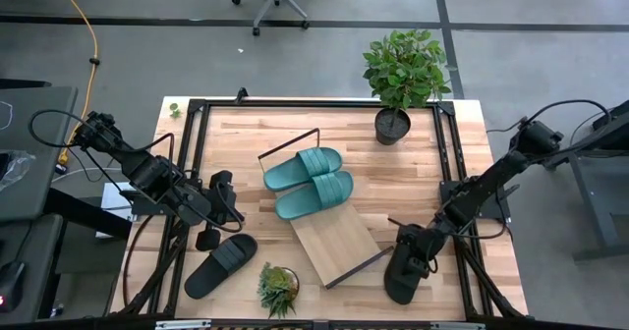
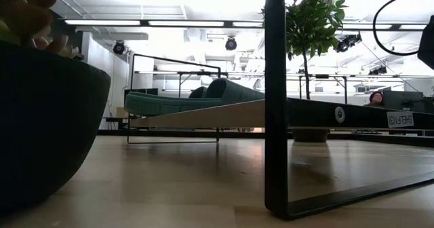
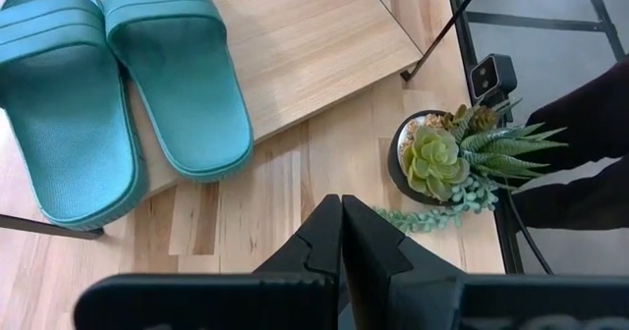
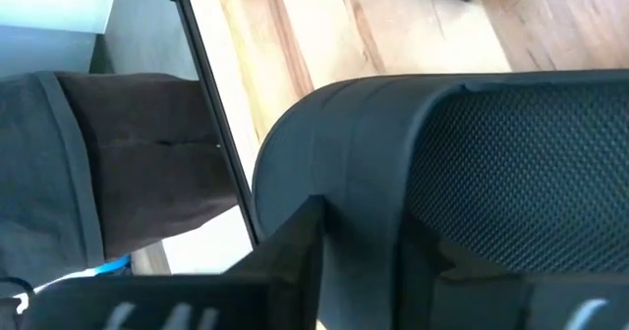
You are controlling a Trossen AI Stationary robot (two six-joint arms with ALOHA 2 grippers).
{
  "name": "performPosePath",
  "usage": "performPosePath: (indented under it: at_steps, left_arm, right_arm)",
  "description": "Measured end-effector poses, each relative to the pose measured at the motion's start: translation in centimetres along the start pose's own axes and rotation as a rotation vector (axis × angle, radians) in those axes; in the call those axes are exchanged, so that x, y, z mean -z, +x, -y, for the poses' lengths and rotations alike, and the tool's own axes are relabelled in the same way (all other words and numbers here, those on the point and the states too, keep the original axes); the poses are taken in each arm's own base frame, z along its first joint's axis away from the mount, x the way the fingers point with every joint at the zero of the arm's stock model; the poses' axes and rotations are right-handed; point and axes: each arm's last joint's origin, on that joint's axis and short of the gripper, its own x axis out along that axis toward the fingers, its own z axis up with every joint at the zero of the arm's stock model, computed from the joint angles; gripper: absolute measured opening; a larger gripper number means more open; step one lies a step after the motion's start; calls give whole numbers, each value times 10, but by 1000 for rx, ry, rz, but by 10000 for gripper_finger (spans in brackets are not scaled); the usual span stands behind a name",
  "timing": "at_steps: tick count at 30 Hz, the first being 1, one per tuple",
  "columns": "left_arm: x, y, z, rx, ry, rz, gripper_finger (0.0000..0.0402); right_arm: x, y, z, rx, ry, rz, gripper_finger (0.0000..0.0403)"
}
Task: Pick and place slides into the shelf
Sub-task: Put the right black slide on the shelf
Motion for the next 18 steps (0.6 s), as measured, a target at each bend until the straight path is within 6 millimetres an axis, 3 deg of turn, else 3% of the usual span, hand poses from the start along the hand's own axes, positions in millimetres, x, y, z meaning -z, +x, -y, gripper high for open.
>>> performPosePath:
  at_steps: [9,18]
  left_arm:
    - [0,0,0,-1,0,-1,0]
    - [0,0,0,-1,1,-2,1]
  right_arm:
    - [1,0,-1,-4,-3,-9,7]
    - [1,-1,-3,-32,-2,-32,2]
